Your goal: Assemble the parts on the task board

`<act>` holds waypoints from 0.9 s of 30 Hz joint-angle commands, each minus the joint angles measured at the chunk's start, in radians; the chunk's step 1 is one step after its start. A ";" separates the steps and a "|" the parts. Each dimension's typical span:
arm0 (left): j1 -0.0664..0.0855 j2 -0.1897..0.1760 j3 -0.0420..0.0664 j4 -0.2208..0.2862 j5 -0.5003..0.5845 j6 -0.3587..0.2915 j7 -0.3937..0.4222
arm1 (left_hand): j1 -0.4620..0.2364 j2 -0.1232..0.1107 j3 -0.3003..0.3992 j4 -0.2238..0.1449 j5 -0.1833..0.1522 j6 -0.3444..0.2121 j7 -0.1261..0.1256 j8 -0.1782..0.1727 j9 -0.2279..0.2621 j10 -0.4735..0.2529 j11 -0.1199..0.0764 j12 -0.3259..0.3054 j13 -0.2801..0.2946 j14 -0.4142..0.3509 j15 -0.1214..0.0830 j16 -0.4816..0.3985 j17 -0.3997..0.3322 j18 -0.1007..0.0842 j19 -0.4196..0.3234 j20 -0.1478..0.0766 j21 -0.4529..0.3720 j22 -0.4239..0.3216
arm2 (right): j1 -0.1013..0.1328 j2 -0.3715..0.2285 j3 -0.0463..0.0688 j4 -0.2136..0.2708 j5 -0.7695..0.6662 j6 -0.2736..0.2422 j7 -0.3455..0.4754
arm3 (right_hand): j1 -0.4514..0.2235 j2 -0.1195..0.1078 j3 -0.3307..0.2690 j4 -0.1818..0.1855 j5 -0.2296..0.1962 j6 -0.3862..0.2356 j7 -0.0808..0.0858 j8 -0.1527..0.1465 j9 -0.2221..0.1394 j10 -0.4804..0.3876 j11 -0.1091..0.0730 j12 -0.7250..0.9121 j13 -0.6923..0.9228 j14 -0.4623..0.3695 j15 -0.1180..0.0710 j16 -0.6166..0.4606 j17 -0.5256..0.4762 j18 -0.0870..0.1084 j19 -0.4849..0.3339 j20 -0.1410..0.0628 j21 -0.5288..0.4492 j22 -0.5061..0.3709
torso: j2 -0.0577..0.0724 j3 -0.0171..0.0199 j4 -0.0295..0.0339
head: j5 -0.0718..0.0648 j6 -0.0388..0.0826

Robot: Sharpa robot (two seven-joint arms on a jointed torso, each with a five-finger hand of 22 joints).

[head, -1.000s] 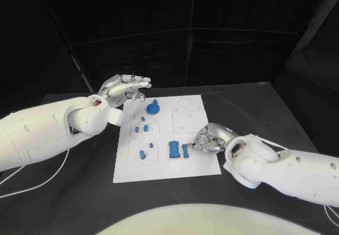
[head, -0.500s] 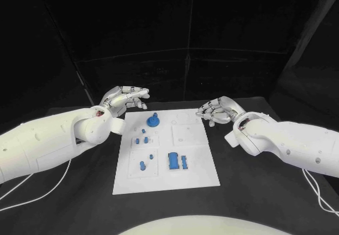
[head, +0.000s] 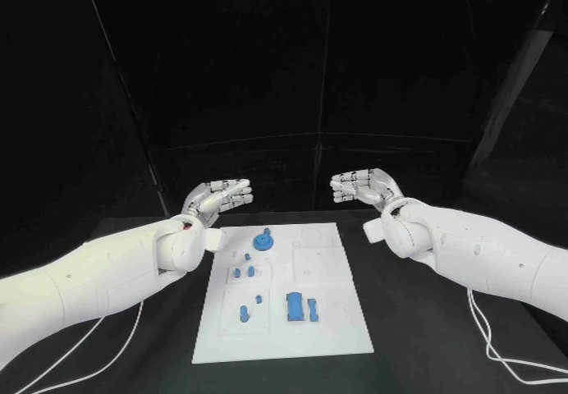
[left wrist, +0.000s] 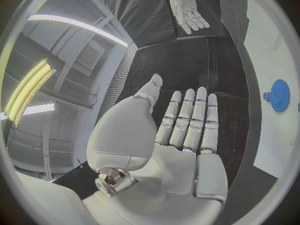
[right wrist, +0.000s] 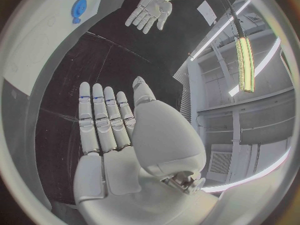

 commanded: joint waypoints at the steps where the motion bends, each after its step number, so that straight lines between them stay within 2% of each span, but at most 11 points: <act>1: -0.004 0.011 0.001 -0.020 0.058 -0.062 0.062 | 0.012 0.017 -0.024 0.004 0.001 -0.014 -0.001 -0.006 -0.001 -0.019 -0.004 -0.015 0.000 -0.007 -0.005 -0.042 -0.016 0.008 -0.030 0.005 -0.023 -0.031 | 0.000 0.013 0.002 -0.027 0.086 0.070 0.074 | -0.004 0.016 -0.008 -0.018 -0.004 0.009 0.000 -0.002 -0.021 0.016 0.000 -0.016 -0.037 0.017 -0.002 -0.022 -0.028 0.014 0.019 0.000 -0.030 -0.024 | -0.009 0.0015 0.0046 | -0.004 0.011; 2: -0.007 0.015 0.001 -0.026 0.060 -0.066 0.064 | 0.017 0.021 -0.028 0.004 0.001 -0.014 0.000 -0.006 -0.001 -0.022 -0.005 -0.015 0.000 -0.005 -0.005 -0.051 -0.019 0.008 -0.034 0.005 -0.026 -0.038 | -0.001 0.018 0.003 -0.035 0.087 0.075 0.076 | -0.007 0.019 -0.010 -0.025 -0.004 0.011 0.001 -0.002 -0.029 0.021 0.000 -0.021 -0.049 0.022 -0.002 -0.029 -0.037 0.014 0.025 0.000 -0.040 -0.032 | -0.009 0.0017 0.0039 | -0.002 0.017; 3: -0.006 0.011 0.000 -0.017 0.014 -0.016 0.011 | -0.363 0.030 -0.123 0.030 -0.046 -0.290 -0.045 -0.070 -0.066 -0.307 -0.058 -0.077 -0.063 -0.254 -0.050 -0.121 -0.107 -0.051 -0.211 -0.083 -0.116 -0.133 | -0.001 0.011 0.002 -0.025 0.024 0.016 0.017 | -0.440 -0.056 0.038 -0.051 -0.066 -0.270 -0.054 -0.066 -0.070 -0.291 -0.047 -0.067 -0.067 -0.304 -0.041 -0.104 -0.062 -0.051 -0.261 -0.072 -0.098 -0.075 | -0.005 0.0007 0.0022 | -0.002 0.009; 13: -0.021 -0.021 0.021 0.081 -0.017 -0.127 0.015 | -0.623 0.030 -0.123 0.030 -0.046 -0.489 -0.074 -0.070 -0.066 -0.511 -0.095 -0.077 -0.063 -0.428 -0.085 -0.181 -0.107 -0.072 -0.339 -0.143 -0.116 -0.208 | -0.018 -0.030 0.011 0.085 0.072 -0.071 0.038 | -0.739 -0.056 0.071 -0.130 -0.113 -0.456 -0.093 -0.066 -0.110 -0.499 -0.080 -0.105 -0.137 -0.523 -0.132 -0.104 -0.144 -0.068 -0.450 -0.122 -0.152 -0.115 | 0.022 0.0137 0.0419 | 0.004 0.053; 14: -0.026 -0.031 0.028 0.110 -0.027 -0.160 0.016 | -0.663 0.030 -0.123 0.030 -0.046 -0.519 -0.146 -0.070 -0.066 -0.541 -0.100 -0.077 -0.063 -0.455 -0.089 -0.190 -0.107 -0.078 -0.358 -0.152 -0.116 -0.219 | -0.023 -0.043 0.013 0.119 0.087 -0.097 0.045 | -0.784 -0.056 0.146 -0.130 -0.119 -0.485 -0.099 -0.066 -0.114 -0.532 -0.085 -0.110 -0.137 -0.557 -0.132 -0.104 -0.144 -0.079 -0.480 -0.130 -0.159 -0.120 | 0.025 0.0150 0.0459 | 0.005 0.057; 16: -0.033 -0.046 0.038 0.156 -0.042 -0.212 0.018 | -0.703 0.030 -0.123 0.030 -0.046 -0.548 -0.146 -0.070 -0.066 -0.572 -0.106 -0.077 -0.063 -0.482 -0.161 -0.197 -0.107 -0.077 -0.377 -0.162 -0.116 -0.229 | -0.031 -0.062 0.017 0.171 0.109 -0.138 0.055 | -0.824 -0.056 0.146 -0.130 -0.125 -0.511 -0.104 -0.066 -0.185 -0.560 -0.158 -0.185 -0.137 -0.587 -0.132 -0.104 -0.144 -0.079 -0.506 -0.136 -0.165 -0.194 | 0.026 0.0157 0.0480 | 0.005 0.059; 18: -0.042 -0.063 0.049 0.209 -0.059 -0.272 0.020 | -0.746 0.030 -0.123 0.030 -0.046 -0.580 -0.146 -0.070 -0.066 -0.604 -0.181 -0.077 -0.063 -0.510 -0.161 -0.206 -0.107 -0.088 -0.398 -0.171 -0.116 -0.240 | -0.040 -0.084 0.021 0.230 0.135 -0.186 0.066 | -0.875 -0.056 0.146 -0.130 -0.133 -0.544 -0.111 -0.066 -0.185 -0.597 -0.158 -0.185 -0.137 -0.625 -0.132 -0.104 -0.144 -0.086 -0.539 -0.145 -0.172 -0.194 | 0.026 0.0157 0.0480 | 0.005 0.059; 20: -0.051 -0.081 0.061 0.265 -0.077 -0.336 0.022 | -0.786 0.030 -0.123 0.030 -0.046 -0.610 -0.146 -0.070 -0.066 -0.634 -0.181 -0.077 -0.063 -0.537 -0.161 -0.214 -0.107 -0.088 -0.417 -0.180 -0.116 -0.251 | -0.050 -0.108 0.026 0.294 0.162 -0.236 0.078 | -0.912 -0.056 0.146 -0.130 -0.139 -0.567 -0.116 -0.066 -0.185 -0.623 -0.158 -0.185 -0.137 -0.653 -0.132 -0.104 -0.144 -0.090 -0.564 -0.151 -0.178 -0.194 | 0.026 0.0157 0.0480 | 0.005 0.059; 21: -0.057 -0.095 0.070 0.306 -0.090 -0.382 0.024 | -0.811 0.030 -0.123 0.030 -0.046 -0.628 -0.146 -0.070 -0.066 -0.653 -0.181 -0.077 -0.063 -0.552 -0.161 -0.218 -0.107 -0.090 -0.428 -0.186 -0.116 -0.257 | -0.057 -0.125 0.030 0.341 0.182 -0.273 0.087 | -0.946 -0.056 0.146 -0.130 -0.144 -0.589 -0.186 -0.066 -0.185 -0.647 -0.158 -0.185 -0.137 -0.679 -0.132 -0.104 -0.144 -0.090 -0.586 -0.157 -0.183 -0.194 | 0.026 0.0157 0.0480 | 0.005 0.059; 23: -0.065 -0.111 0.081 0.355 -0.106 -0.437 0.026 | -0.845 0.030 -0.123 0.030 -0.046 -0.653 -0.146 -0.070 -0.066 -0.679 -0.181 -0.077 -0.063 -0.575 -0.161 -0.225 -0.107 -0.169 -0.445 -0.194 -0.116 -0.266 | -0.066 -0.147 0.034 0.398 0.207 -0.318 0.098 | -0.982 -0.056 0.146 -0.130 -0.218 -0.611 -0.186 -0.066 -0.185 -0.673 -0.158 -0.185 -0.137 -0.705 -0.132 -0.104 -0.144 -0.096 -0.609 -0.163 -0.258 -0.194 | 0.026 0.0157 0.0480 | 0.005 0.059; 27: -0.078 -0.136 0.097 0.433 -0.131 -0.525 0.029 | -0.900 0.030 -0.123 0.030 -0.046 -0.693 -0.146 -0.070 -0.066 -0.721 -0.181 -0.077 -0.063 -0.612 -0.161 -0.303 -0.107 -0.169 -0.469 -0.208 -0.116 -0.280 | -0.079 -0.181 0.041 0.489 0.246 -0.390 0.115 | -1.051 -0.056 0.146 -0.130 -0.218 -0.656 -0.186 -0.066 -0.185 -0.722 -0.158 -0.185 -0.137 -0.756 -0.132 -0.104 -0.144 -0.101 -0.654 -0.241 -0.258 -0.194 | 0.026 0.0157 0.0480 | 0.005 0.059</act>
